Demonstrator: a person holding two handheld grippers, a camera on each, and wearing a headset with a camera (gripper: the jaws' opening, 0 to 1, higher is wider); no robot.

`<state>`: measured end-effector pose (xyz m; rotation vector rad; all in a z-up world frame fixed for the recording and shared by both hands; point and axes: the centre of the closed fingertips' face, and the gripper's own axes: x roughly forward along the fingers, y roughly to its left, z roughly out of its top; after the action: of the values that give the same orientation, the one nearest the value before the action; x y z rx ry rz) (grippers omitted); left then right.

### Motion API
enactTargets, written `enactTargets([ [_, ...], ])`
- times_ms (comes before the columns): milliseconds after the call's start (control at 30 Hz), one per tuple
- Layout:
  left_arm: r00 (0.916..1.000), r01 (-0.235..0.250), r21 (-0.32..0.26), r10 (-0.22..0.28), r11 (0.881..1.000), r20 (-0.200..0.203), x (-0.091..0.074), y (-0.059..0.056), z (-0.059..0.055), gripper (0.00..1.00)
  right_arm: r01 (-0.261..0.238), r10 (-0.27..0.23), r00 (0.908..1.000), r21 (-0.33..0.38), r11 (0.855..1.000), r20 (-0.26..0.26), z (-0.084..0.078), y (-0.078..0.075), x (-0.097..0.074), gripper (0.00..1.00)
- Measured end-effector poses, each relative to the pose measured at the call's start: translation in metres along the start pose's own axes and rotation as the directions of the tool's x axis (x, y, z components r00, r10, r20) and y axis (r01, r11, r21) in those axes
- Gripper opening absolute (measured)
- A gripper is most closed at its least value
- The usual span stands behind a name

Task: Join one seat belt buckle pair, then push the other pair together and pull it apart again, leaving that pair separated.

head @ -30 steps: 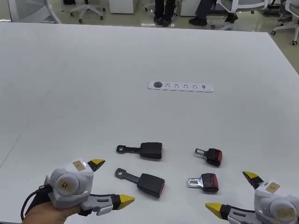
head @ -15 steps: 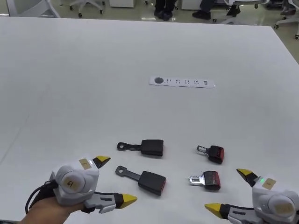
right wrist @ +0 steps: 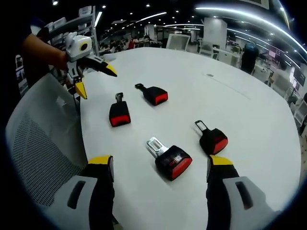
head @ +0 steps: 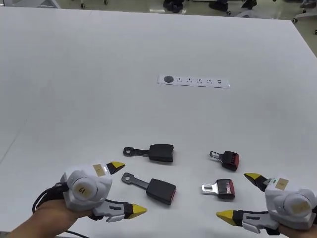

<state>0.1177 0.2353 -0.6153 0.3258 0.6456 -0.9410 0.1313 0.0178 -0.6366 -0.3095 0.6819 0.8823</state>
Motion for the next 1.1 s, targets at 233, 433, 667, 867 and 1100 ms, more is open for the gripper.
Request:
enactTargets([
  [233,0.9977,0.061,0.053,-0.06,0.997,-0.034,0.011,-0.002,-0.001,0.77,-0.036,0.036,0.999,-0.029,0.999,-0.027,0.002,0.0,0.009,0.78],
  [433,0.9941,0.1,0.103,-0.095,0.99,-0.052,0.023,-0.001,-0.004,0.72,-0.074,0.072,0.9961,-0.042,0.996,-0.051,0.0,0.001,0.016,0.78],
  [667,0.9823,0.173,0.166,-0.158,0.971,-0.1,0.039,-0.005,-0.01,0.72,-0.114,0.108,0.9906,-0.067,0.991,-0.083,-0.004,-0.001,0.025,0.78],
  [867,0.9661,0.24,0.242,-0.207,0.94,-0.154,0.057,-0.01,-0.014,0.7,-0.133,0.123,0.9855,-0.088,0.987,-0.117,-0.014,-0.015,0.032,0.75],
  [1100,0.9403,0.322,0.308,-0.265,0.895,-0.213,0.074,-0.017,-0.019,0.67,-0.181,0.166,0.9756,-0.099,0.978,-0.144,-0.019,-0.015,0.038,0.7],
])
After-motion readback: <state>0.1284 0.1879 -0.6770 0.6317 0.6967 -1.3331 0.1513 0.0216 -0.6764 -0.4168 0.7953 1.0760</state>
